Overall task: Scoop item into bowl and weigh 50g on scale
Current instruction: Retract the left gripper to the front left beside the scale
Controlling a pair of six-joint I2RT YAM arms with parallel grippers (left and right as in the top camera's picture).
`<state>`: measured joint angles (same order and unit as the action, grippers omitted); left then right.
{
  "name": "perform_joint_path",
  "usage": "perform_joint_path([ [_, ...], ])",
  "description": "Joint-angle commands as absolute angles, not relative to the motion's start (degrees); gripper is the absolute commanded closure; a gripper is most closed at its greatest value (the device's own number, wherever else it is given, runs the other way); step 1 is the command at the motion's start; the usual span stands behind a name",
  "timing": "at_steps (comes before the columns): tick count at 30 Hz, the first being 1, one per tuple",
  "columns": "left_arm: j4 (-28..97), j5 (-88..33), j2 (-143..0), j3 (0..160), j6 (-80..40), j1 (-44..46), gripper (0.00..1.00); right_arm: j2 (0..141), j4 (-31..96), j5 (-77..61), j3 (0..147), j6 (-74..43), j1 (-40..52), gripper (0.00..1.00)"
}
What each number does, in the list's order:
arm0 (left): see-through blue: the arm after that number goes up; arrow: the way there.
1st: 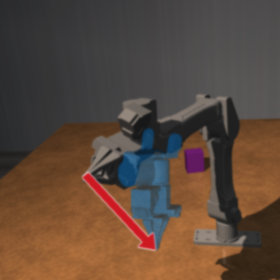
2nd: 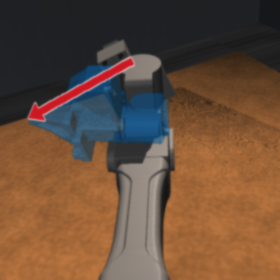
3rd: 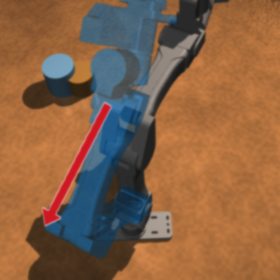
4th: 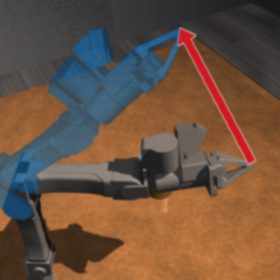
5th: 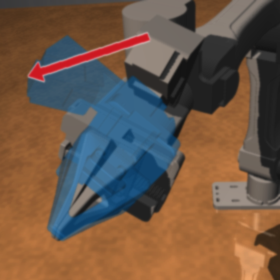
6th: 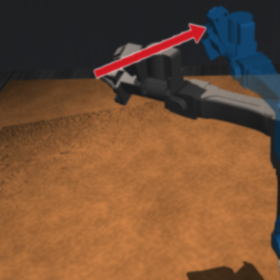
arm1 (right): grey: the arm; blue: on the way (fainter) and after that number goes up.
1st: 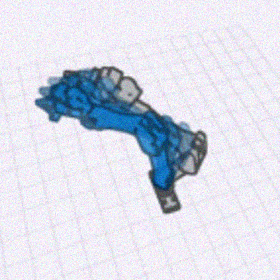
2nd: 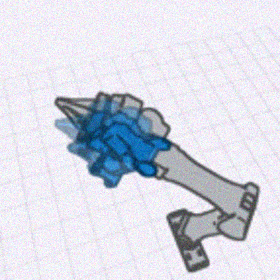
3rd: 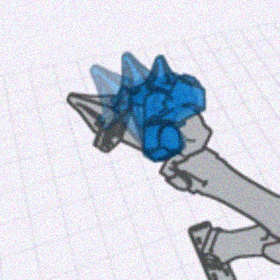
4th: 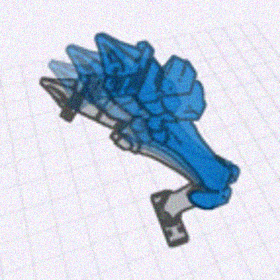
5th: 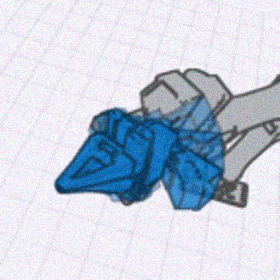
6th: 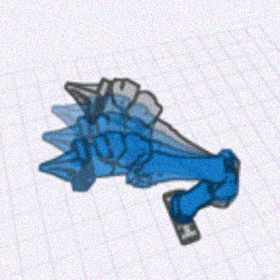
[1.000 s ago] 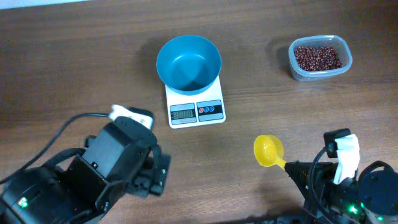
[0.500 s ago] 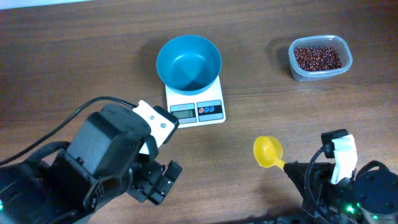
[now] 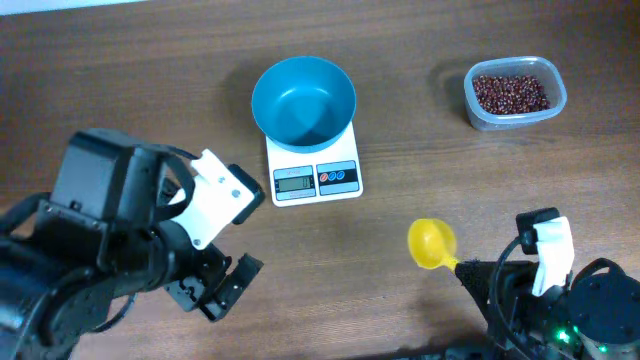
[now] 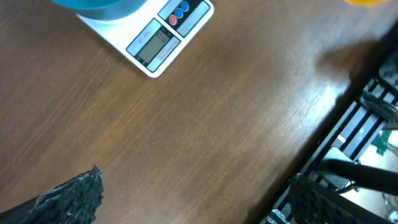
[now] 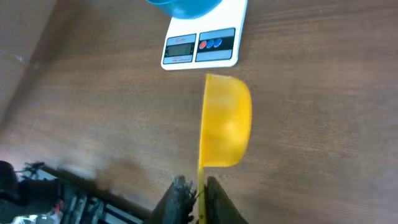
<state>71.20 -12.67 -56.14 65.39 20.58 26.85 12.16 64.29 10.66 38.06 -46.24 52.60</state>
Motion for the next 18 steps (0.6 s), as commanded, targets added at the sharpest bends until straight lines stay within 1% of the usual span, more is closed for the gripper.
perform_joint_path([
  [1, 71.2, -14.59, -58.46, 66.26, 23.73, 26.46, 0.01, 11.84, 64.14, 10.98, 37.76, -45.91, 52.42, 0.8],
  [4, 71.26, -14.59, -60.9, 66.26, 23.7, 26.46, 0.01, 11.84, 64.12, 10.98, 37.76, -45.91, 52.42, 0.81],
  [6, 71.26, -14.61, -61.95, 66.26, 23.7, 26.46, 0.01, 11.84, 64.07, 11.07, 37.76, -45.91, 52.42, 0.96],
  [8, 71.26, -14.61, -62.43, 66.26, 23.7, 26.46, 0.01, 11.84, 63.7, 11.03, 37.76, -45.91, 52.42, 0.96],
  [14, 71.24, -14.61, -62.89, 66.26, 23.7, 26.46, 0.01, 11.84, 51.59, 8.43, 37.82, -45.95, 52.42, 0.96],
  [18, 71.24, -14.61, -62.89, 66.26, 23.7, 26.46, 0.01, 11.88, 51.48, 8.16, 37.82, -52.29, 52.42, 0.96],
])
